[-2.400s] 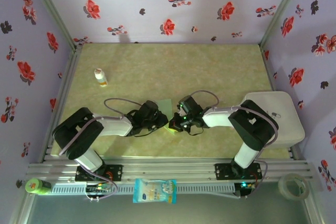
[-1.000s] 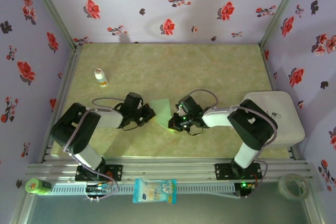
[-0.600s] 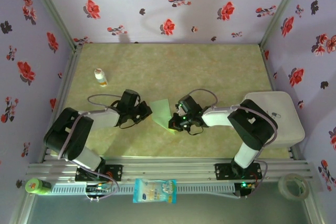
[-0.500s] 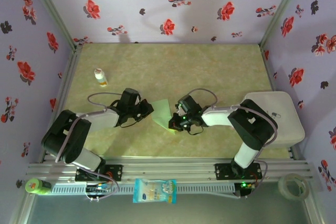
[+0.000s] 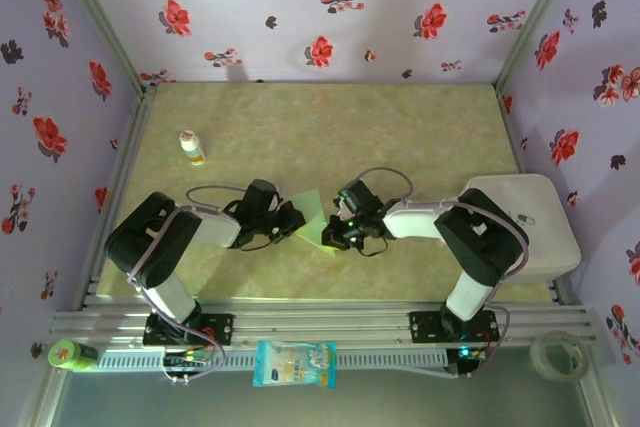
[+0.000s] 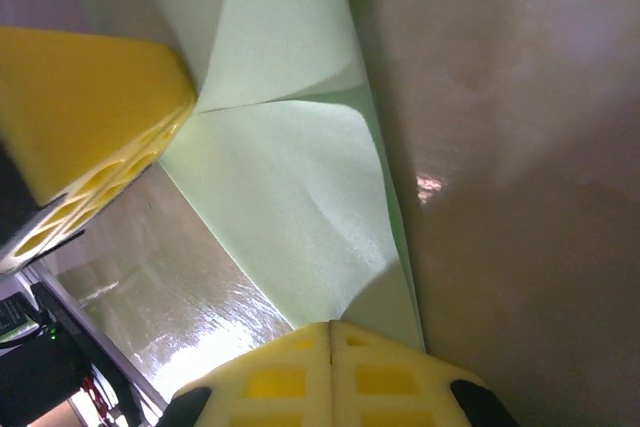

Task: Fold a paper plane with a square sheet of paper (pick it up from the middle)
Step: Third fold the triangle at the center of the table.

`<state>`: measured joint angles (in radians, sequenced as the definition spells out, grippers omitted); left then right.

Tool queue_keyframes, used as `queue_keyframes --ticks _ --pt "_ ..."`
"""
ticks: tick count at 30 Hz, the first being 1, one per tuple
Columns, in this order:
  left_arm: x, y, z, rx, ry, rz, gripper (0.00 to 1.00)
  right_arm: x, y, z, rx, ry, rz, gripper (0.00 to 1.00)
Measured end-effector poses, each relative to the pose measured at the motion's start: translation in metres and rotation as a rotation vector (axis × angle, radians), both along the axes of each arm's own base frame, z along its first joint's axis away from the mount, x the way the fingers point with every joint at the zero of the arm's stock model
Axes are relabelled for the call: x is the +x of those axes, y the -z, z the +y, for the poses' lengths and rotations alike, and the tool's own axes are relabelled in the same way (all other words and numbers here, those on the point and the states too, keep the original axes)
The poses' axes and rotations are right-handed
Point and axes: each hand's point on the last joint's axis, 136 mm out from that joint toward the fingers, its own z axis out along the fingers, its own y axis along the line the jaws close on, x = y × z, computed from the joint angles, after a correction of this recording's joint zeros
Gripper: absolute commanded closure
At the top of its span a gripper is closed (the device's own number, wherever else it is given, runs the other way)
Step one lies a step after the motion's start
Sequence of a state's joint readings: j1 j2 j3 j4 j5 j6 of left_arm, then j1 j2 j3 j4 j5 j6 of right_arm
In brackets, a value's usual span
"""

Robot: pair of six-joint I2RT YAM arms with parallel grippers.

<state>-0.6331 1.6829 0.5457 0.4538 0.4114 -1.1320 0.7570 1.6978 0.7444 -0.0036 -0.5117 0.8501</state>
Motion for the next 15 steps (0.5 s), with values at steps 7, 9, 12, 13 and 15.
queue_keyframes --ticks 7,9,12,13,15 --pt "0.0 -0.001 0.001 -0.028 -0.016 -0.026 1.0 0.0 -0.015 0.001 0.006 -0.018 -0.013 0.96" --pt "0.001 -0.001 0.001 -0.03 -0.016 -0.029 1.0 0.003 -0.024 0.009 0.031 -0.03 -0.025 0.96" --pt "0.0 -0.001 0.001 -0.03 -0.015 -0.029 1.0 0.008 -0.035 0.022 0.059 -0.046 -0.046 0.96" --pt "0.0 -0.001 0.001 -0.029 -0.015 -0.029 1.0 0.01 -0.036 0.026 0.063 -0.051 -0.05 0.96" --pt "0.0 0.0 0.001 -0.027 -0.013 -0.028 1.0 0.013 -0.035 0.033 0.069 -0.058 -0.051 0.96"
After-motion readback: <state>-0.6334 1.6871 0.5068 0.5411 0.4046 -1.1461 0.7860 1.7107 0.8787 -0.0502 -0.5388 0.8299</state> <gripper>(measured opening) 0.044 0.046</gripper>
